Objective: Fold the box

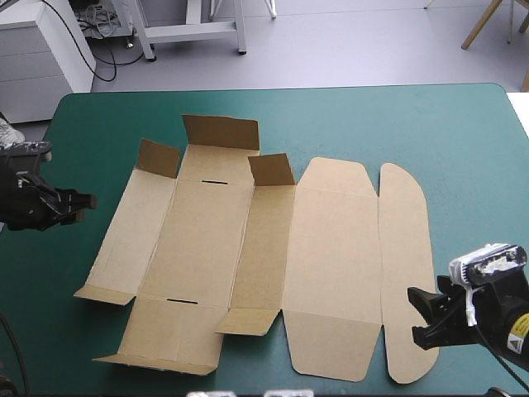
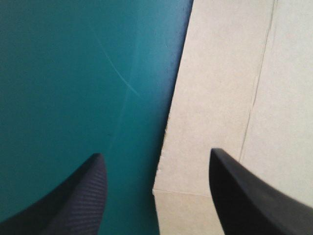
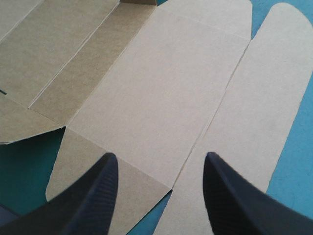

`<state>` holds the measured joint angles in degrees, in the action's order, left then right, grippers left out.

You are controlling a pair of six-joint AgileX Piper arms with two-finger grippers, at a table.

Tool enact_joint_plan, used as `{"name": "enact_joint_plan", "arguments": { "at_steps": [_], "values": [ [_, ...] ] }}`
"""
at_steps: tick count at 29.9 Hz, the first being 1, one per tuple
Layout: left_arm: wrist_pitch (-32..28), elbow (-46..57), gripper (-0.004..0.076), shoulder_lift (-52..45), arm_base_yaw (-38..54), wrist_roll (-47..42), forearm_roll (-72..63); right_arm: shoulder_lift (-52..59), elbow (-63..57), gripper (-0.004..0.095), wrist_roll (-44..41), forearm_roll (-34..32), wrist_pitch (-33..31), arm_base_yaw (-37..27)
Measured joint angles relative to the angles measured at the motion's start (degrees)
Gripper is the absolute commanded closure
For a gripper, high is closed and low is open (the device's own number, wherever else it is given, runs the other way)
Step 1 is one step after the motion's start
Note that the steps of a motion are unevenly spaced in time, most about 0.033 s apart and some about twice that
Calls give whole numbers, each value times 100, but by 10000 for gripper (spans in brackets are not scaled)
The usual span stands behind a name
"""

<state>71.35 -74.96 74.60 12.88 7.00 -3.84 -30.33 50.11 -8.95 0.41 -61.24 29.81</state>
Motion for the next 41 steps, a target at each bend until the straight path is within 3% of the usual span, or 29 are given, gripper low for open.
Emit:
{"name": "enact_joint_plan", "arguments": {
  "at_steps": [8,16,27,41],
  "values": [
    [-112,786,261,578,979,691,-1433,-441,-2,281,95,48,-47,0],
    [-122,945,258,1282,1607,1227,-2235,-439,-2,281,113,6,-128,0],
    [-216,962,258,2300,1658,1807,-2529,-439,-2,281,113,6,-171,0],
    [-259,1162,258,2672,1470,2375,-3349,-439,-2,287,113,-78,-95,0]
  ]
}}
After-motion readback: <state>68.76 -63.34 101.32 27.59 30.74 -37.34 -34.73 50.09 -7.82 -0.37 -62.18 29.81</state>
